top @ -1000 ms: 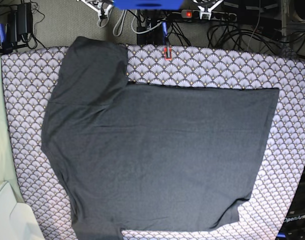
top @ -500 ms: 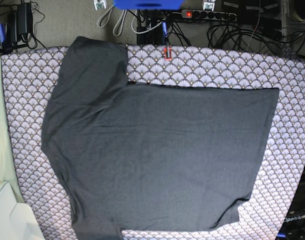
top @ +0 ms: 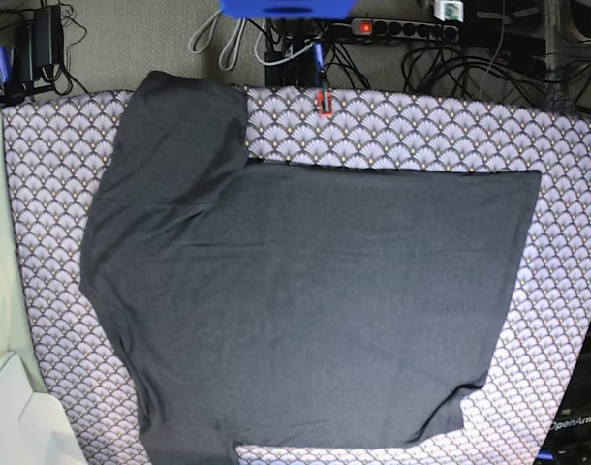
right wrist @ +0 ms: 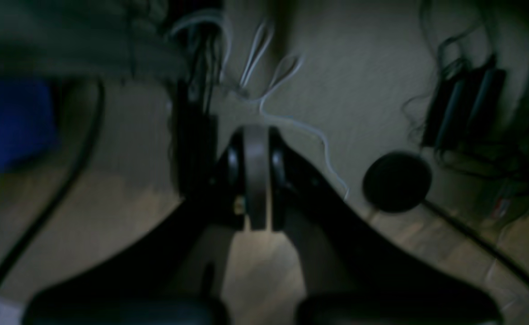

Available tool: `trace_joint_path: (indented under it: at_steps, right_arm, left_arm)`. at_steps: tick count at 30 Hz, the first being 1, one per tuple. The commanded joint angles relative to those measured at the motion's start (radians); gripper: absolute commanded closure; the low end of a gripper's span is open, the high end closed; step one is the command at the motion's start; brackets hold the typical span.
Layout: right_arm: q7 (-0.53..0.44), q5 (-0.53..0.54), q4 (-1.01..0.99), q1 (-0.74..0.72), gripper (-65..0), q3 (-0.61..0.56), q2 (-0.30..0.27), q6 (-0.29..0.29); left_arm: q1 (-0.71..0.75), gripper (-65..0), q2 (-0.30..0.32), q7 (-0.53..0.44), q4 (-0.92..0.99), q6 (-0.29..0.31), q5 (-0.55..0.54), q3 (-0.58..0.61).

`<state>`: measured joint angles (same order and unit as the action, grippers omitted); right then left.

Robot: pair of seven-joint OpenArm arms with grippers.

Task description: Fold the T-shirt properly

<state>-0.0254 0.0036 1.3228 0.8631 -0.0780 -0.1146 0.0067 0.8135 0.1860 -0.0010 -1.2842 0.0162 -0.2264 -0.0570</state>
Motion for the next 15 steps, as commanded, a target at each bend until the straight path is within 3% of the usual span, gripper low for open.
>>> trace_joint_path:
  at_steps: [1,11,15]
  right_arm:
    - [-0.018,0.002,0.054,0.035,0.0,0.011,-0.004,0.005]
    - [-0.020,0.002,0.384,0.164,0.0,0.051,-0.006,0.005]
    - [-0.015,0.002,0.532,0.213,0.0,0.051,-0.006,0.005]
  left_arm:
    - [0.042,-0.3,0.008,-0.006,-0.047,-0.006,-0.020,-0.004]
    - [0.185,-0.3,0.040,-0.007,-0.421,-0.012,-0.037,-0.019]
    - [0.234,-0.3,0.037,-0.006,-0.549,-0.014,-0.037,-0.094]
